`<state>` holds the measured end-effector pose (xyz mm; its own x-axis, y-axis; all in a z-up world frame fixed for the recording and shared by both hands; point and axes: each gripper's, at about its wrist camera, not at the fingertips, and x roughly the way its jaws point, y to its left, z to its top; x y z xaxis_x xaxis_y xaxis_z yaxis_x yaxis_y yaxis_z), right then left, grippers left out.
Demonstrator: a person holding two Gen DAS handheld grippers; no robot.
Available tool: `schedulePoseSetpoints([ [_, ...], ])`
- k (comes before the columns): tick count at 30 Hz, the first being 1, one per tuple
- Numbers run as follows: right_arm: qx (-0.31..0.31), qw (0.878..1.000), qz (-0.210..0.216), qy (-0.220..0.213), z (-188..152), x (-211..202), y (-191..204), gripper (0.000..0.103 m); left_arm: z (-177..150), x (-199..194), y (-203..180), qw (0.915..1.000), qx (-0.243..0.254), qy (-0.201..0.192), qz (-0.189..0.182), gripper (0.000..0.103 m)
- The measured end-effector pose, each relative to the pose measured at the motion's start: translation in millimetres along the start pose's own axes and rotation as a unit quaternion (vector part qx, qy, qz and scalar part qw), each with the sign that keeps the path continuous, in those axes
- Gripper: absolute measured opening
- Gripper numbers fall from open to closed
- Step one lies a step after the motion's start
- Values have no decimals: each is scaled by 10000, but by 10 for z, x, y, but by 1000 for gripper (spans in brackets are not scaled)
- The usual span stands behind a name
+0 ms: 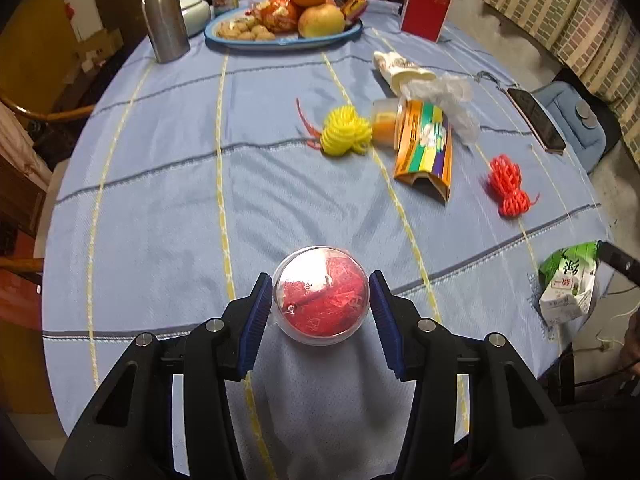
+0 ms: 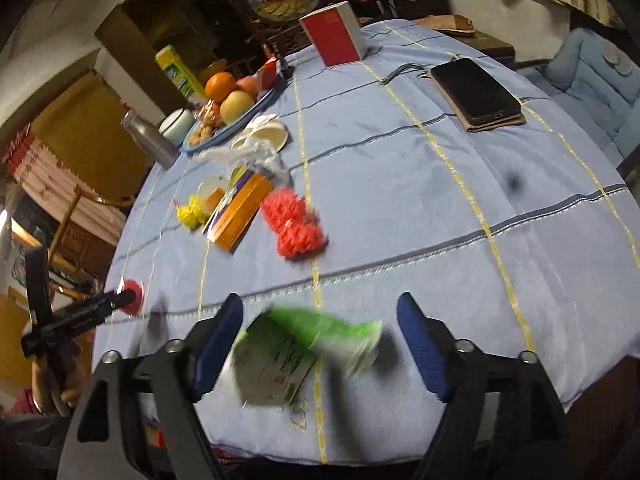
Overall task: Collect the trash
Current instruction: 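Hold the jelly cup in the left tool while the right tool grasps the green drink carton, then lift the green drink carton with the right tool while the left tool holds the jelly cup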
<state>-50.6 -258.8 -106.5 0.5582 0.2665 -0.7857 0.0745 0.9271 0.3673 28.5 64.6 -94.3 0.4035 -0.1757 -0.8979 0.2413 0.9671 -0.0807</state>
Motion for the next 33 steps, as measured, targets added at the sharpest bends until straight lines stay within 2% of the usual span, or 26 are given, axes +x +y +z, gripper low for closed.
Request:
schedulePoseSetpoints([
  [6, -503, 9986, -16, 155, -147, -12, 144, 90, -41, 131, -64, 9998, -29, 180, -109, 50],
  [8, -869, 9959, 28, 268, -88, 35, 205, 95, -25, 104, -115, 9999, -102, 118, -54, 50],
  [12, -1516, 9862, 38, 668, 30, 269, 358, 96, -2, 3, -164, 9997, -226, 4, 112, 50],
  [16, -1828, 9792, 189, 855, 3, 404, 397, 98, -18, 1, -179, 9988, -444, 27, 198, 50],
  [19, -2135, 9737, 267, 746, -6, 383, 441, 94, -67, 13, -208, 9981, -543, 93, 268, 50],
  [21, -2284, 9707, 374, 649, 15, 354, 467, 88, -89, 5, -225, 9976, -599, 105, 329, 50],
  [27, -2176, 9706, 812, 637, 183, 326, 409, 72, -121, -80, -218, 9953, -838, -5, 476, 50],
  [33, -2060, 9716, 1013, 577, 314, 281, 329, 68, -107, -140, -267, 9937, -962, -128, 560, 50],
])
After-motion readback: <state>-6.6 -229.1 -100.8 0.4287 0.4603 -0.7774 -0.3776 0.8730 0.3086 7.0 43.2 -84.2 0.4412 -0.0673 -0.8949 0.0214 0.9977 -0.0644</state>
